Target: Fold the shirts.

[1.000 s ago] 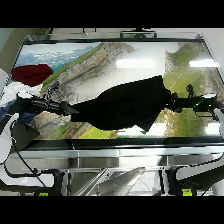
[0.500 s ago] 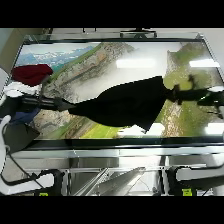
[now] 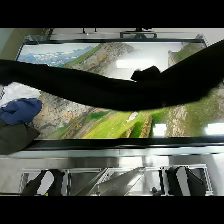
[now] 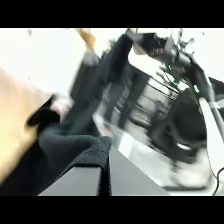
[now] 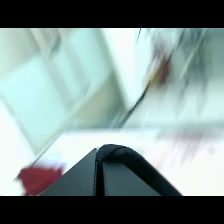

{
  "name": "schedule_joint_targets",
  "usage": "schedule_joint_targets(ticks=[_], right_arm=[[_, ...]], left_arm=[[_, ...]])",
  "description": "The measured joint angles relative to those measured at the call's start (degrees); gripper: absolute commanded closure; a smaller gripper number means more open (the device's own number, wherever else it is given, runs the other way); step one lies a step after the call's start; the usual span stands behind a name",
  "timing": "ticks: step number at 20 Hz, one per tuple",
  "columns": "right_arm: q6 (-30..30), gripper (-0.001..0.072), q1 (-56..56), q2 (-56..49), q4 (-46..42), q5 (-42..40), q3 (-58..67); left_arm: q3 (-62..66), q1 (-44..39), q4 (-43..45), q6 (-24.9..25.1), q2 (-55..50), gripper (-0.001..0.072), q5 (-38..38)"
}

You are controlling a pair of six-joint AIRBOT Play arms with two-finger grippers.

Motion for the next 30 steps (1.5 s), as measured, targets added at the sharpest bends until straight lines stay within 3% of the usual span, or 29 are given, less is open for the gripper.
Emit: schedule_joint_targets(ticks=[5, 8, 11, 18, 25, 30], right_arm=[[-1.6, 0.0685, -2.9, 7.8, 1.0, -8.1, 0.4], [1.9, 0.0687, -2.2, 6.8, -5.9, -9.0, -0.5], [5.0, 0.0687, 3.7, 2.8, -13.6, -9.2, -6.2], [5.6, 0.0687, 19.3, -20.4, -26.9, -21.7, -20.5], [-7.5, 0.0687, 22.5, -50.0, -16.0, -30.0, -12.5], [-9.5, 0.0687, 22.6, -62.4, -12.6, -27.6, 1.4]], left_arm=[[-1.7, 11.2, -4.8, -1.1, 5.1, 0.0682, 0.2], [-7.3, 9.9, -3.6, -1.4, 3.2, 0.0682, 1.6], [-13.4, 3.5, 4.4, 0.2, -1.5, 0.0682, 6.4], [-20.2, -12.0, 25.3, 2.5, -24.4, 0.0686, 24.7], [-3.9, -19.4, 30.5, 3.1, -51.8, 0.0689, 30.9], [9.0, -20.8, 31.3, 0.9, -61.9, 0.0696, 32.6]])
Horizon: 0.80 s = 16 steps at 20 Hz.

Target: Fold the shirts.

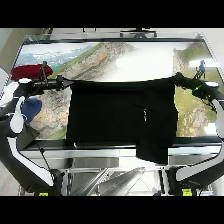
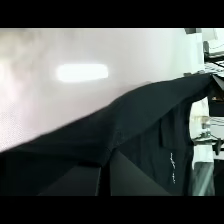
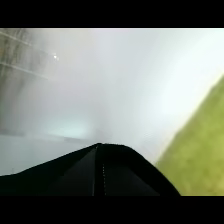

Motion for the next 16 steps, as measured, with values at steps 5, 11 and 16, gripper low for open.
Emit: schedule_joint_targets(ticks=[5, 11, 16], right_arm=[[0.0, 0.0687, -0.2, -3.9, 0.9, 1.7, 9.6], [2.7, 0.0687, -0.8, -6.1, -2.8, 4.8, 12.4], [4.3, 0.0687, -2.4, -6.5, -9.4, 11.2, 12.7]], left_arm=[[10.1, -0.3, 1.7, -2.2, -3.3, 0.0695, 0.4], [13.9, -1.1, 7.7, -4.5, -5.0, 0.0696, 0.9], [14.3, -1.3, 11.8, -5.0, -6.5, 0.0697, -3.8]])
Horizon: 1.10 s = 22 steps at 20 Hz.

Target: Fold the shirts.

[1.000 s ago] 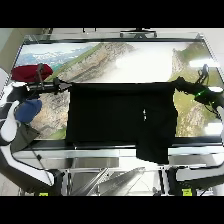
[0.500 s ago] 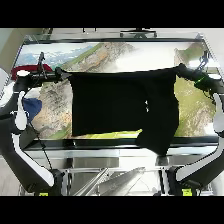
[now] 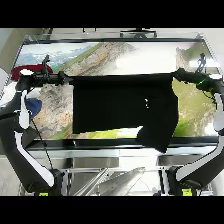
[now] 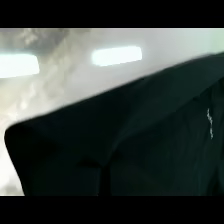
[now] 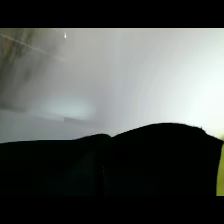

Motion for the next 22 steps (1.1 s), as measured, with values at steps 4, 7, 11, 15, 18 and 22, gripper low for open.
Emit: schedule_joint_targets(ticks=[4, 7, 11, 15, 18, 22], right_arm=[[1.8, 0.0686, -1.2, -0.1, -8.6, 4.9, 0.0], [3.3, 0.0686, -1.5, -0.8, -13.6, 6.1, 0.0], [4.1, 0.0686, -1.3, -2.4, -16.4, 6.5, 0.0], [4.5, 0.0494, -1.1, -3.1, -16.9, 6.5, 0.0], [5.0, 0.0414, -1.1, -2.8, -17.3, 6.7, 0.0], [7.0, 0.0274, -2.6, 1.4, -18.6, 8.9, 0.0]], left_arm=[[0.1, -0.1, 5.8, -1.9, -0.3, 0.0697, -3.6], [0.1, -0.5, 10.4, -3.4, -0.4, 0.0695, -4.0], [0.1, -2.0, 13.0, -3.8, -0.4, 0.0695, -1.6], [0.1, -3.2, 16.0, -3.6, -0.4, 0.0418, -0.5], [0.1, -3.1, 17.5, -4.6, 0.0, 0.0418, -1.3], [0.1, -1.1, 18.3, -8.4, 2.3, 0.0419, -5.4]])
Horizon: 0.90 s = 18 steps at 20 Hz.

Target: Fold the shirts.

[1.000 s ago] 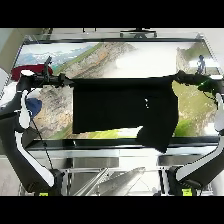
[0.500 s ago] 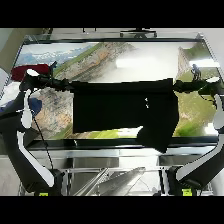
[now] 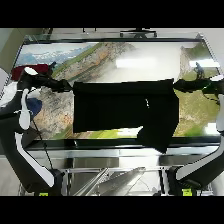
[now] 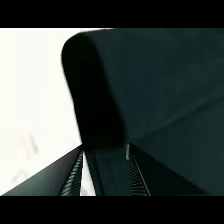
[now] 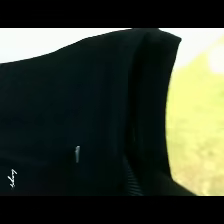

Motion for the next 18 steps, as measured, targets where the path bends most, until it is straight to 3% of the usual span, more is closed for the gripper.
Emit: schedule_joint_targets(ticks=[4, 8, 13, 18], right_arm=[[5.2, 0.0275, -4.1, 6.6, -2.9, 6.1, -0.6], [8.5, 0.0277, -10.0, 14.0, -4.3, 14.9, -8.6], [10.0, 0.0276, -18.9, 25.0, -6.3, 16.2, -26.0], [9.4, 0.0275, -23.7, 30.7, -7.5, 13.6, -40.4]], left_arm=[[-3.5, 2.8, 0.5, -4.1, 4.3, 0.0423, -6.4], [-20.0, 3.8, 3.3, -4.7, 12.7, 0.0422, -8.0], [-44.8, 3.9, 4.2, -1.5, 22.6, 0.0423, 0.0], [-55.2, 2.6, 0.5, 1.8, 25.7, 0.0422, 5.4]])
